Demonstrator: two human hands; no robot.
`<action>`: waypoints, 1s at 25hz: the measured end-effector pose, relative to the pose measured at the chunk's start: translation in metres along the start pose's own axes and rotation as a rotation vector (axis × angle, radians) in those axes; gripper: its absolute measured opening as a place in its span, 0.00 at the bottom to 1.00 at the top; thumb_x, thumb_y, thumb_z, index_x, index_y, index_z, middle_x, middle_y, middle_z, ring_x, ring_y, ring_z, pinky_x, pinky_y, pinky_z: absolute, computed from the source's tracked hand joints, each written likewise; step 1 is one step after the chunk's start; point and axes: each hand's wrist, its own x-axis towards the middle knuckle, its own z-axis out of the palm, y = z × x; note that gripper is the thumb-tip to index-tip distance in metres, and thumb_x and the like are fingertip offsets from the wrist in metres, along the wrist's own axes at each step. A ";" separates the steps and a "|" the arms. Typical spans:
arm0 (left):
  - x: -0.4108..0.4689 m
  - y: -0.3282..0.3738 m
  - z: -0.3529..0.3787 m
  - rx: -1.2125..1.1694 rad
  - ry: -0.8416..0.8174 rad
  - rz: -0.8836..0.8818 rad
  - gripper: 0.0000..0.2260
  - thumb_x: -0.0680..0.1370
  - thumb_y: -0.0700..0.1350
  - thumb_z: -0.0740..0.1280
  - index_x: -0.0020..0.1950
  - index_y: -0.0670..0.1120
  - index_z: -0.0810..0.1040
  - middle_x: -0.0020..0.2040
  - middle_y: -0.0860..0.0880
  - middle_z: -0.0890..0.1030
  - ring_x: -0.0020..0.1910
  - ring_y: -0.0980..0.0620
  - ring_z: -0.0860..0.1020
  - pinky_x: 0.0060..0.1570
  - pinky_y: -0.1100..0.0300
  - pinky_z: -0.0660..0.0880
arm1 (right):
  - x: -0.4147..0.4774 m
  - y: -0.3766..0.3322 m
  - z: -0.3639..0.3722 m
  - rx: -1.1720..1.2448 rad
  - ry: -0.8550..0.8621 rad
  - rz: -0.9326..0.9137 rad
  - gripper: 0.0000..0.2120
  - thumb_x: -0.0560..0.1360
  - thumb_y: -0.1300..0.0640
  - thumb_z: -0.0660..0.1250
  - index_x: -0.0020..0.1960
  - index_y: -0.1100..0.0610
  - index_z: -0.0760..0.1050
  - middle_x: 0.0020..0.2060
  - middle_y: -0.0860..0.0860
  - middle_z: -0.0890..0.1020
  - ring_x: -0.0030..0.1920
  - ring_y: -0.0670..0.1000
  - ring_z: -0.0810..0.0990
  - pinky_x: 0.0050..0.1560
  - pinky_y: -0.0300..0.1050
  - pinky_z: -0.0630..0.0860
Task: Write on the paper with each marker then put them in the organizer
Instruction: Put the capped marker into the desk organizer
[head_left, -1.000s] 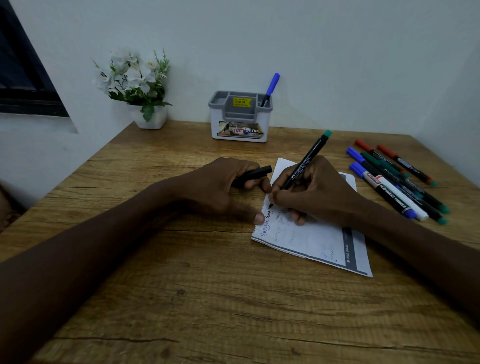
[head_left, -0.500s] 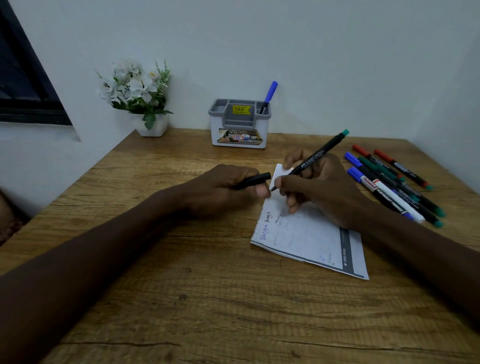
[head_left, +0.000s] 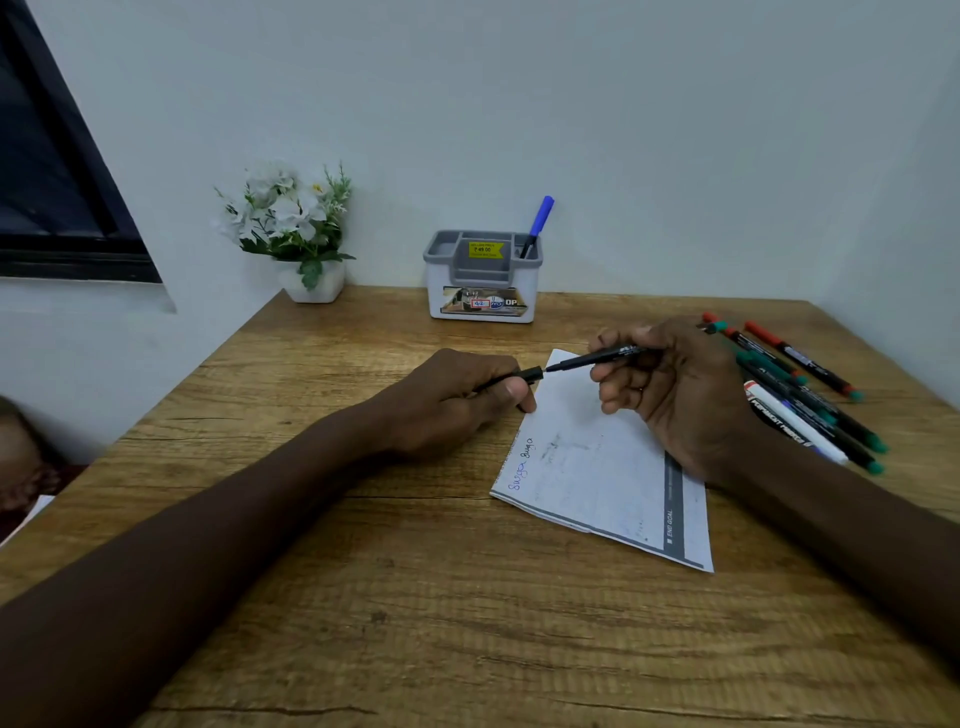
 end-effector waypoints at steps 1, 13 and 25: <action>0.000 0.000 0.000 0.002 -0.005 -0.002 0.12 0.86 0.49 0.58 0.56 0.52 0.82 0.38 0.57 0.78 0.38 0.60 0.74 0.36 0.68 0.66 | 0.000 0.001 0.001 -0.011 -0.011 0.004 0.13 0.79 0.60 0.55 0.46 0.63 0.77 0.33 0.58 0.85 0.28 0.51 0.83 0.31 0.42 0.81; 0.001 -0.001 0.006 0.039 0.100 -0.011 0.12 0.85 0.45 0.60 0.52 0.49 0.84 0.40 0.52 0.81 0.40 0.58 0.76 0.37 0.68 0.67 | -0.003 0.003 -0.004 -0.477 -0.168 -0.118 0.10 0.73 0.64 0.73 0.49 0.70 0.82 0.39 0.65 0.86 0.34 0.56 0.86 0.35 0.45 0.84; 0.003 -0.002 0.000 -0.192 0.466 -0.015 0.10 0.73 0.52 0.78 0.48 0.48 0.83 0.42 0.53 0.85 0.42 0.56 0.83 0.41 0.60 0.81 | 0.023 -0.020 -0.001 -1.351 -0.269 -0.431 0.06 0.82 0.56 0.67 0.57 0.49 0.76 0.46 0.39 0.84 0.49 0.38 0.80 0.47 0.40 0.75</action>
